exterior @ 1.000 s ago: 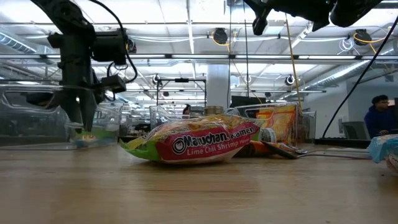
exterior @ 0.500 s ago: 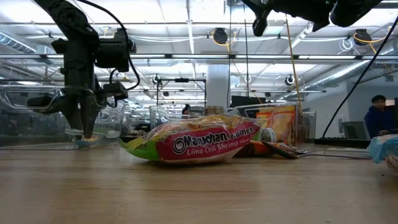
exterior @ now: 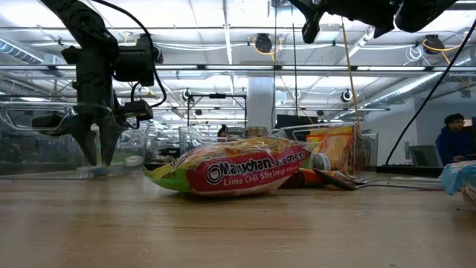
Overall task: Pick & Place Food Item
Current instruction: Put the top white patterned spoon into the left transparent bin, then put the white patterned spoon into the left transparent bin
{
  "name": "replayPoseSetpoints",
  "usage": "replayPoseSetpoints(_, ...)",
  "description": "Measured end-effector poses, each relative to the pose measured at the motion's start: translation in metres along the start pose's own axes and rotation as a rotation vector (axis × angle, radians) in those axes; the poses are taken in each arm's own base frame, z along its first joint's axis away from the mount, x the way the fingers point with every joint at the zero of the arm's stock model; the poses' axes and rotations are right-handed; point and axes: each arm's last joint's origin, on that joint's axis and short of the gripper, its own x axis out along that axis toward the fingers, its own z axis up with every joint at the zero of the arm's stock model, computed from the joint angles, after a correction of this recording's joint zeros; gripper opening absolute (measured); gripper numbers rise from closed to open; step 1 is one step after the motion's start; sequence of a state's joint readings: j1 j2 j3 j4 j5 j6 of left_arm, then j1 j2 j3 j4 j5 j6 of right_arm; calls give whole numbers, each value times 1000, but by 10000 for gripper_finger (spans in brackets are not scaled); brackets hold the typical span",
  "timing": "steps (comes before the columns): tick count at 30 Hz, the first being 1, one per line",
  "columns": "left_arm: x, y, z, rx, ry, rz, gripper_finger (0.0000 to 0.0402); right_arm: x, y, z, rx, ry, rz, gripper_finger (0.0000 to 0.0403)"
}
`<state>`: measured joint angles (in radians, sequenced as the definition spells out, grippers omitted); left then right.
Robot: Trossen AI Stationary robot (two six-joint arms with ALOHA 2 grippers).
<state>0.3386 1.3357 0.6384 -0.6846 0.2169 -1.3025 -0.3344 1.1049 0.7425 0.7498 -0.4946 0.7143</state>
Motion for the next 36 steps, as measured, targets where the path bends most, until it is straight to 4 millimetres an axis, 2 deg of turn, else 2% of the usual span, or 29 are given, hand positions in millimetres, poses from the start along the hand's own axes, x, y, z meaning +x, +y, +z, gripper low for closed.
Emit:
replayPoseSetpoints(13, -1, 0, 1, 12, 29, -12, 153, 0, 0, 0, 4, 2, 2, 171)
replayPoseSetpoints(17, -9, -2, 0, 46, 33, -61, 158, 0, 0, 0, -28, 1, 1, 171)
replayPoseSetpoints(23, -41, -12, -3, 114, -48, -170, 158, 0, 0, 0, -50, 2, 3, 171)
replayPoseSetpoints(33, -97, -13, -11, 148, -234, -189, 159, 0, 0, 0, -44, 6, 3, 171)
replayPoseSetpoints(36, -112, -17, -12, 172, -295, -254, 159, 0, 0, 0, -46, 2, 0, 171)
